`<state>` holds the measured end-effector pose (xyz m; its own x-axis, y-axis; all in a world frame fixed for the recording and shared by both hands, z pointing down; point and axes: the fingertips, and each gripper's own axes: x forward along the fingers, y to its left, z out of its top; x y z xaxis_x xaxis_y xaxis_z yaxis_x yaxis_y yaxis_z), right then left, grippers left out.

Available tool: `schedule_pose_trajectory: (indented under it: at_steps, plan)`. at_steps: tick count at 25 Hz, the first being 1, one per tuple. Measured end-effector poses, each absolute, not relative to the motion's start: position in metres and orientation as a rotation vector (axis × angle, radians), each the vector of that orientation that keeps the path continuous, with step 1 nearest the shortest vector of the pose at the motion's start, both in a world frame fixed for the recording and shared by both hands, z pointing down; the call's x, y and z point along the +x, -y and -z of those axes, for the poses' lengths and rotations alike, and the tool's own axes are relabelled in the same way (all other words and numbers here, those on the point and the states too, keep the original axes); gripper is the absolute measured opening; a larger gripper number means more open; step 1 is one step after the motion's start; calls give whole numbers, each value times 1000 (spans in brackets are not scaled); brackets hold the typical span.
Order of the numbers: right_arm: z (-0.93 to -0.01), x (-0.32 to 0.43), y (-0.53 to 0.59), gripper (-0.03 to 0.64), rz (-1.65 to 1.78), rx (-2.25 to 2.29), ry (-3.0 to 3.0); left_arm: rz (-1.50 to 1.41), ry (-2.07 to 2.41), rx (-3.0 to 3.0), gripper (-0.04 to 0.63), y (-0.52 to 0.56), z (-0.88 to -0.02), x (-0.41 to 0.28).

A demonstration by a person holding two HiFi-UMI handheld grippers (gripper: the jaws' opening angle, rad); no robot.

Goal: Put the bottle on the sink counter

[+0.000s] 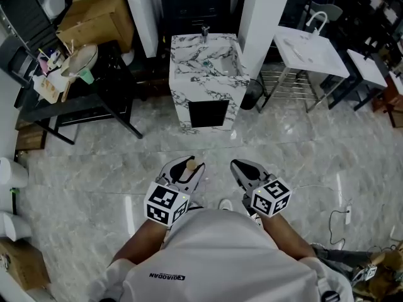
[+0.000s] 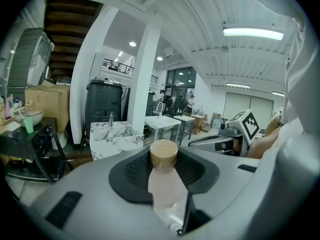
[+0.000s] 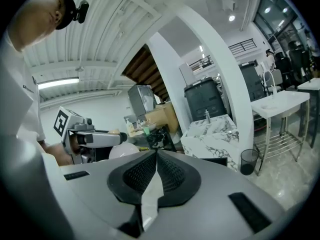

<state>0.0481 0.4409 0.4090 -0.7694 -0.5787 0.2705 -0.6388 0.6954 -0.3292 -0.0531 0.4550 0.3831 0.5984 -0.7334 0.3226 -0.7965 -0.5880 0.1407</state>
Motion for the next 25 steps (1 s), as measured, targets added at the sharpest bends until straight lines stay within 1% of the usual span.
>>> schedule_pose_trajectory:
  at_steps: [11, 18, 25]
  plan:
    - [-417, 37, -445, 41, -624, 1038, 2700, -341, 1225, 2573, 143, -459, -387, -67]
    - [-428, 23, -453, 41, -686, 1096, 2671, -352, 1206, 2589, 143, -467, -392, -88]
    - [-427, -4, -463, 41, -674, 1140, 2668, -356, 1179, 2606, 143, -478, -396, -120]
